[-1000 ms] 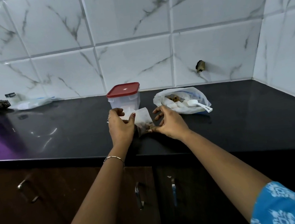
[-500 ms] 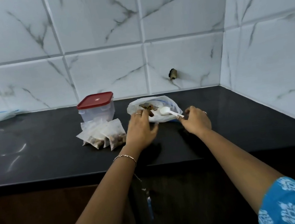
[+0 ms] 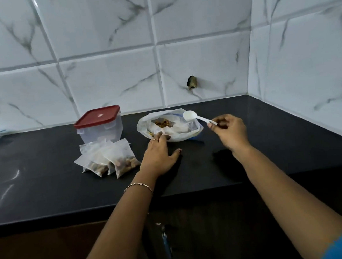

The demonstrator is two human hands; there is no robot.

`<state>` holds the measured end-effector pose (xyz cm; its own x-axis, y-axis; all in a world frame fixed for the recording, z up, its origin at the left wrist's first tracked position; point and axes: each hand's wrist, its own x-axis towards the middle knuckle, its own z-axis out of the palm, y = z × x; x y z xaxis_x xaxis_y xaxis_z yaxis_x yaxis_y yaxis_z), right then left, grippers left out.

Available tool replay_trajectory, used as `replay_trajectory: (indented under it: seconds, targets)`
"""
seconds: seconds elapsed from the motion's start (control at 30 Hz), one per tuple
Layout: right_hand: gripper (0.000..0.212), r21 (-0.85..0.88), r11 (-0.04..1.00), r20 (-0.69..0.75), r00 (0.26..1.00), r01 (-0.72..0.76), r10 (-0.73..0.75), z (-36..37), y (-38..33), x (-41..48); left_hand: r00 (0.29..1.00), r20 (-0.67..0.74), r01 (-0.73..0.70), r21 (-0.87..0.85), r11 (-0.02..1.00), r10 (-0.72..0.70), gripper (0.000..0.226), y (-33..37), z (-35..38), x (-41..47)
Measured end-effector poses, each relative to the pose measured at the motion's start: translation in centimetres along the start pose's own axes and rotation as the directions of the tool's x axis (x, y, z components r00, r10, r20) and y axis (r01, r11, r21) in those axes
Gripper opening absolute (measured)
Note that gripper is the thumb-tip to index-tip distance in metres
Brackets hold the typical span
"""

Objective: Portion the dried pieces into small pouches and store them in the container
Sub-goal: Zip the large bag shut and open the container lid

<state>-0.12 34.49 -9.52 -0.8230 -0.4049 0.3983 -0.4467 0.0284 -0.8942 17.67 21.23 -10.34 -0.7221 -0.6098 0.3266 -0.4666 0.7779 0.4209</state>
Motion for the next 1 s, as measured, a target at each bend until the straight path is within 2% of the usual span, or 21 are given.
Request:
replay_trajectory:
  seconds: [0.07,0.27,0.43,0.53,0.67,0.9,1.0]
  targets:
    - [0.013,0.055,0.998,0.069,0.997,-0.034,0.030,-1.6,0.6,0.0,1.000,-0.008,-0.004,-0.005,1.000,0.004,0.061,-0.1,0.0,0.0]
    - [0.017,0.011,0.999,0.296,0.954,-0.048,0.043,-5.9,1.1,-1.1,0.999,-0.040,-0.016,0.016,1.000,0.017,0.060,0.1,0.1,-0.4]
    - [0.025,-0.181,0.983,0.472,0.876,-0.015,0.100,-7.6,0.5,-1.2,0.987,-0.156,-0.047,-0.046,0.998,0.040,0.049,-0.2,-0.1,-0.5]
    - [0.030,-0.117,0.991,0.439,0.891,-0.068,0.113,-7.0,-0.2,-0.7,0.966,-0.257,-0.011,-0.181,0.983,-0.036,0.041,-0.3,-0.4,-0.3]
    - [0.019,-0.171,0.985,0.294,0.955,0.010,0.041,-4.3,-1.1,1.1,0.918,-0.335,0.097,-0.332,0.938,-0.213,0.041,-0.7,-1.1,0.5]
    - [0.039,-0.374,0.927,0.348,0.928,0.009,0.132,0.7,-2.2,3.7,0.927,-0.218,0.214,-0.360,0.908,-0.305,0.067,-1.6,-1.8,3.0]
    - [0.041,-0.417,0.909,0.364,0.915,-0.008,0.176,2.2,-2.2,4.3,0.906,-0.204,0.266,-0.407,0.874,-0.371,0.066,-1.9,-2.6,4.8]
